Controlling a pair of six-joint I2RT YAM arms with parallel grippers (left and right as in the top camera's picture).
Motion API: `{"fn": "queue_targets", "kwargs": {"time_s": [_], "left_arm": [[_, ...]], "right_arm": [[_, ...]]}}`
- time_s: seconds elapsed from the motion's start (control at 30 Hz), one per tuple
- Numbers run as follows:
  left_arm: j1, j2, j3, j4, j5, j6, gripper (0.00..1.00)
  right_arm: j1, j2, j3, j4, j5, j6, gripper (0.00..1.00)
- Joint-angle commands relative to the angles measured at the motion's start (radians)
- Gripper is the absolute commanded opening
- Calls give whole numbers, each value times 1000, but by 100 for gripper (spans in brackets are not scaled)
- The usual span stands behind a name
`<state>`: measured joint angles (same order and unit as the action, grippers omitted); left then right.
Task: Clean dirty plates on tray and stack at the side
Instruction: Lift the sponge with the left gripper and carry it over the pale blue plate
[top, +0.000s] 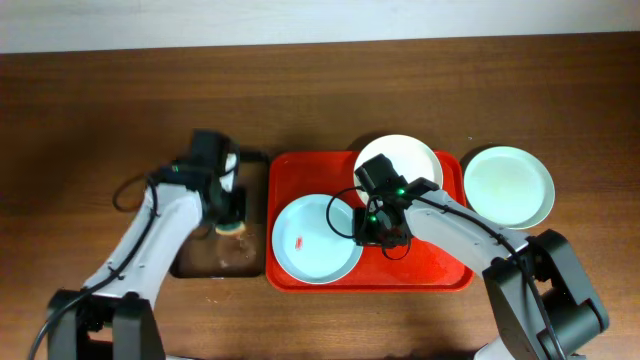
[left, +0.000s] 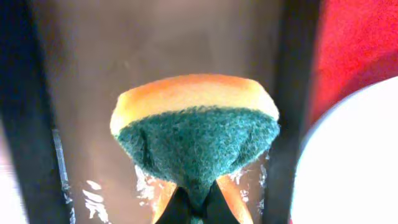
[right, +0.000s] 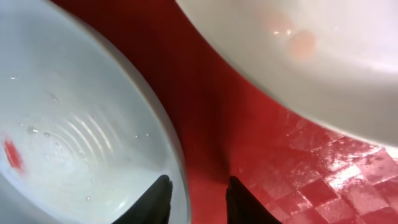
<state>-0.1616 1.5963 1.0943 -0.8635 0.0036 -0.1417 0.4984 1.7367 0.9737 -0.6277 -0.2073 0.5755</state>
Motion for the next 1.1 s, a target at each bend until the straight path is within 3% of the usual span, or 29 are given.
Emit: {"fn": "queue_targets", "kwargs": {"time_s": [0.0, 0.3, 0.43, 0.47, 0.63, 0.77, 1.07], "left_arm": [[-2, -13, 169, -129, 8, -3, 0], [-50, -8, 167, -128, -4, -38, 0], [-119, -8, 169, -134, -28, -163, 0], [-169, -8, 169, -129, 37, -180, 0], [-299, 5, 169, -100, 87, -200, 0], [-357, 70, 169, -76, 87, -252, 0], [-368, 241, 169, -35, 82, -251, 0]], "right_arm": [[5, 5, -5, 7, 14, 9, 7], [5, 5, -5, 25, 43, 114, 4], [5, 5, -5, 23, 43, 114, 4], [5, 5, -5, 23, 44, 114, 4], [-10, 2, 15, -27, 43, 117, 4], [-34, 3, 21, -71, 48, 113, 4], [-34, 3, 21, -72, 47, 113, 5]]}}
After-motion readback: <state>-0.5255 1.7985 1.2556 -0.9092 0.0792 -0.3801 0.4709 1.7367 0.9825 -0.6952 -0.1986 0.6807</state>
